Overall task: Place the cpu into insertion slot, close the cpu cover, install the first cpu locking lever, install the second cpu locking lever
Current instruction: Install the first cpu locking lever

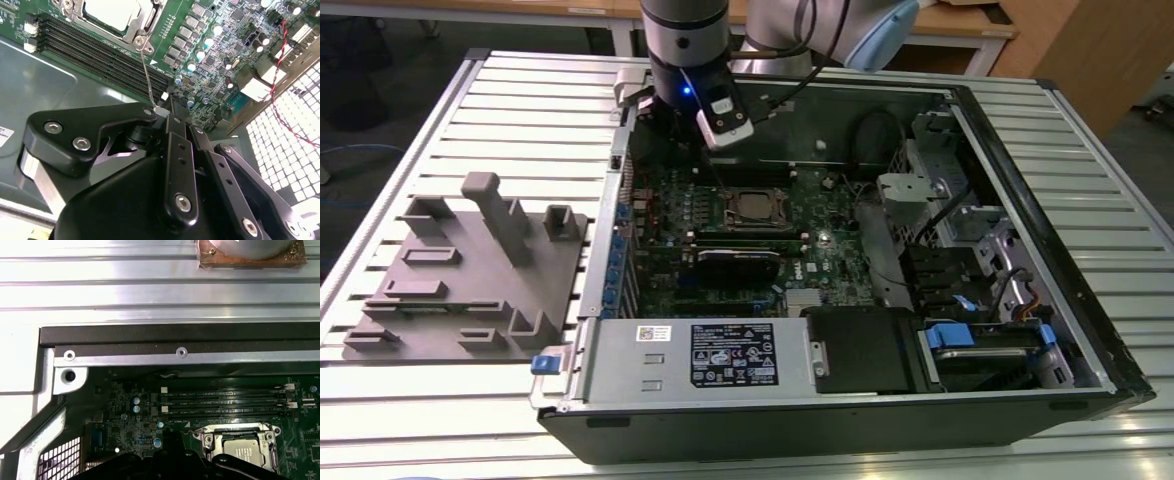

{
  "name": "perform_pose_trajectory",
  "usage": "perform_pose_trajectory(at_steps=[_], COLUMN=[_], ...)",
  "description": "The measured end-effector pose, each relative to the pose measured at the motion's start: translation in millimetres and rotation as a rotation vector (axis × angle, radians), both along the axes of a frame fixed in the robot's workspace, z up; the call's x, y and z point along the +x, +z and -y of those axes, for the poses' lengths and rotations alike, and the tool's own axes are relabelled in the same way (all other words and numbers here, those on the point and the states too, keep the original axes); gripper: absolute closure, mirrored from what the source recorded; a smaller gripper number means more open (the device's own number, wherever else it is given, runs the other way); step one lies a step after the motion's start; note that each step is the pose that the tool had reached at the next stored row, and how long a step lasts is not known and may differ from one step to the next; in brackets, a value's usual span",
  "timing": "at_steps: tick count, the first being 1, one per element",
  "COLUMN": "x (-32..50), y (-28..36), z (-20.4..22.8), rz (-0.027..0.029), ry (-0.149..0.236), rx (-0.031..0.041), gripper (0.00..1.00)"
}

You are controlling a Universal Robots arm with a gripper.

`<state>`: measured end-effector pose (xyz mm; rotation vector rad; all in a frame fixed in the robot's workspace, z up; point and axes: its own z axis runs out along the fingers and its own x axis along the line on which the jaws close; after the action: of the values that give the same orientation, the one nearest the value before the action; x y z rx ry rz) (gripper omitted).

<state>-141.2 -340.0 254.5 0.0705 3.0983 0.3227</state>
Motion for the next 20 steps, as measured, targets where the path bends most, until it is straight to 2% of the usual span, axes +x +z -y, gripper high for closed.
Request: perform_pose_trajectory(at_steps=[10, 20], x=[2.4, 15.9], y=[-1.1, -1.1], z=[0.0, 0.0], rz=[-0.0001, -0.0002], ry=[0.000, 0.000], rx=[0.0017, 0.0016], gripper=[0.90, 0.90])
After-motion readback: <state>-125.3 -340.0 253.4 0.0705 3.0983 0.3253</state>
